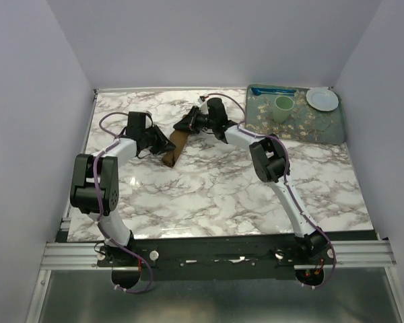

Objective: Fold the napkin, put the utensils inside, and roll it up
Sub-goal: Roll the napkin with the utensil

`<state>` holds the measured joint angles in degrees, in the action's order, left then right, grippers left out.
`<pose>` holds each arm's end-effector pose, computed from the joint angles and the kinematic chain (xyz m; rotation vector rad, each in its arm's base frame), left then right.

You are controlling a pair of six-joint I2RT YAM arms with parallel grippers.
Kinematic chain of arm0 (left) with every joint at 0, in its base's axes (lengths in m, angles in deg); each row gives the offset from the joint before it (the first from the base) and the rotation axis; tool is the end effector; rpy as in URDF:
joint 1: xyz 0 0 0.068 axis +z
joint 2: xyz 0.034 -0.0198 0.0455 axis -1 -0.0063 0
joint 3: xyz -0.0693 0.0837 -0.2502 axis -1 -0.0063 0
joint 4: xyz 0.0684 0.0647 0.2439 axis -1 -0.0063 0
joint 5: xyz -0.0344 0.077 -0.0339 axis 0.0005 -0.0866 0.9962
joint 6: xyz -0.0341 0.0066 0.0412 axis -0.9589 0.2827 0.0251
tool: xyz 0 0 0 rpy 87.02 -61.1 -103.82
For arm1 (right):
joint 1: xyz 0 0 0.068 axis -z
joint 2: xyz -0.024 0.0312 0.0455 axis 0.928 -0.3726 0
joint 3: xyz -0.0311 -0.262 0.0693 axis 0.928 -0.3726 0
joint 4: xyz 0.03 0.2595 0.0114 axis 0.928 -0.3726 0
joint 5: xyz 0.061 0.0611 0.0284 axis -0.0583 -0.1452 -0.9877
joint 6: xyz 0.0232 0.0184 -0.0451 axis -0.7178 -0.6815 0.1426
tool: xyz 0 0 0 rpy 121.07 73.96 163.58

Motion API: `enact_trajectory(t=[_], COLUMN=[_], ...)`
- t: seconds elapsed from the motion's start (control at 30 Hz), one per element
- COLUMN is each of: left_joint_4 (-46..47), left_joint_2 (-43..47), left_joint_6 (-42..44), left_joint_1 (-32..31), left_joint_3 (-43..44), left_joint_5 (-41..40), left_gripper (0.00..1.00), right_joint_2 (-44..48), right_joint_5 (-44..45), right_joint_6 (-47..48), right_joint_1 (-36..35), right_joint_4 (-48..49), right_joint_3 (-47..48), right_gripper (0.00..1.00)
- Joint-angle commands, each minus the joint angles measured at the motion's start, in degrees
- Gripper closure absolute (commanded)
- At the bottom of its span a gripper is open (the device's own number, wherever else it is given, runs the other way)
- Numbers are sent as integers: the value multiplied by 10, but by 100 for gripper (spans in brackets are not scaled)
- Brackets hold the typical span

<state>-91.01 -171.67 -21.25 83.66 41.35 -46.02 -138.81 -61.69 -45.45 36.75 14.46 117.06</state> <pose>0.3639 -0.0544 0.1880 -0.6097 2.4159 -0.9701 0.4957 0.3277 0.1176 0.0614 2.1874 1.6535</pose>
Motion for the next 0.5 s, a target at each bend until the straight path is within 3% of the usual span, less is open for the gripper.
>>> enact_trajectory(t=[0.0, 0.47], left_joint_4=[-5, -14], left_joint_2=[34, 39], left_joint_6=[11, 21], left_joint_1=[11, 14], left_joint_3=[-35, -72], left_joint_5=[-7, -22], left_gripper=[78, 79], right_joint_2=[-21, -16], right_joint_5=[12, 13], right_joint_6=[2, -1], right_joint_1=[0, 1], right_joint_4=[-13, -8], right_joint_3=[18, 10], right_gripper=[77, 77])
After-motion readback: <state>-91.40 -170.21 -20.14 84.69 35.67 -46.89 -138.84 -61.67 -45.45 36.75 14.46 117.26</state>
